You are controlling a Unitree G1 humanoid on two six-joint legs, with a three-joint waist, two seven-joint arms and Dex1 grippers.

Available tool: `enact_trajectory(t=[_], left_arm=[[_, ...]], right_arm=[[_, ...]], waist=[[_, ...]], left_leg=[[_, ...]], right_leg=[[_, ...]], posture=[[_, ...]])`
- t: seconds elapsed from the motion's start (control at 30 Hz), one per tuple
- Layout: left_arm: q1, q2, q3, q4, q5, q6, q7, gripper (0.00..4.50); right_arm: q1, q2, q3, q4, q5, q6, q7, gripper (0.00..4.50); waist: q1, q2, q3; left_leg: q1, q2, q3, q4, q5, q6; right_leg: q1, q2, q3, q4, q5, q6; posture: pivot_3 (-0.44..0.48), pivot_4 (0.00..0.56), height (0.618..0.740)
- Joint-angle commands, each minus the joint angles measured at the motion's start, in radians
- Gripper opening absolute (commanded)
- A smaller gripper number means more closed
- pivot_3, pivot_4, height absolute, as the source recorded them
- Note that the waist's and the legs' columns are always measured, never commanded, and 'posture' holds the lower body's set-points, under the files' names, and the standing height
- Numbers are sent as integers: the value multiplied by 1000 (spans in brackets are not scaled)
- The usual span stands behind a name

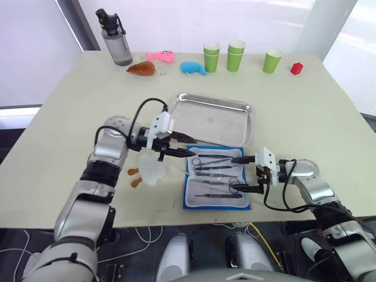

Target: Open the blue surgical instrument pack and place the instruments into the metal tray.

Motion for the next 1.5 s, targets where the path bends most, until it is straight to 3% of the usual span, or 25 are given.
enact_trajectory(t=[0.03, 0.4, 0.87, 1.0, 1.03, 1.07, 1.5], left_arm=[[-42, -28, -21, 83, 54, -66, -20, 1891], [-108, -114, -46, 333, 177, -206, 1, 1891], [-128, -136, -46, 436, 259, -257, 65, 1891], [-126, -139, -45, 440, 261, -261, 61, 994], [-126, -139, -45, 441, 263, -262, 63, 255], [-126, -140, -44, 442, 264, -263, 67, 76], [-132, -119, -18, 369, 242, -210, 62, 76]], right_arm=[[45, -6, 64, 115, -115, 37, -45, 4500], [47, -1, 61, 110, -116, 35, -63, 4500], [49, 0, 60, 101, -112, 41, -70, 4500], [51, 2, 61, 96, -110, 44, -71, 4500], [53, 1, 61, 94, -110, 45, -71, 4500], [54, 1, 62, 92, -110, 46, -71, 4500], [60, 5, 66, 94, -112, 49, -73, 4500]], waist=[[-3, 0, 0], [-6, 0, 0], [-8, 0, 0], [-8, 0, 0], [-8, 0, 0], [-8, 0, 0], [-11, 0, 0]], left_leg=[[0, 1, 0, 0, 0, 0], [-1, 5, 0, 0, 0, 0], [-1, 6, 0, 0, 0, 0], [-1, 6, 0, 0, 0, 0], [-1, 6, 0, 0, 0, 0], [-1, 6, 0, 0, 0, 0], [-1, 7, -1, 0, 0, 0]], right_leg=[[0, 1, 0, 0, 0, 0], [-2, 5, 0, -1, 1, -3], [-2, 5, -1, -1, 2, -3], [-2, 5, 0, -1, 2, -3], [-2, 5, 0, -1, 2, -3], [-2, 5, -1, -1, 2, -3], [-2, 5, -1, -1, 2, -3]], posture=[[0, 150, 734], [0, 150, 734], [0, 150, 734], [0, 150, 734], [0, 150, 734], [0, 150, 734], [0, 150, 734]])
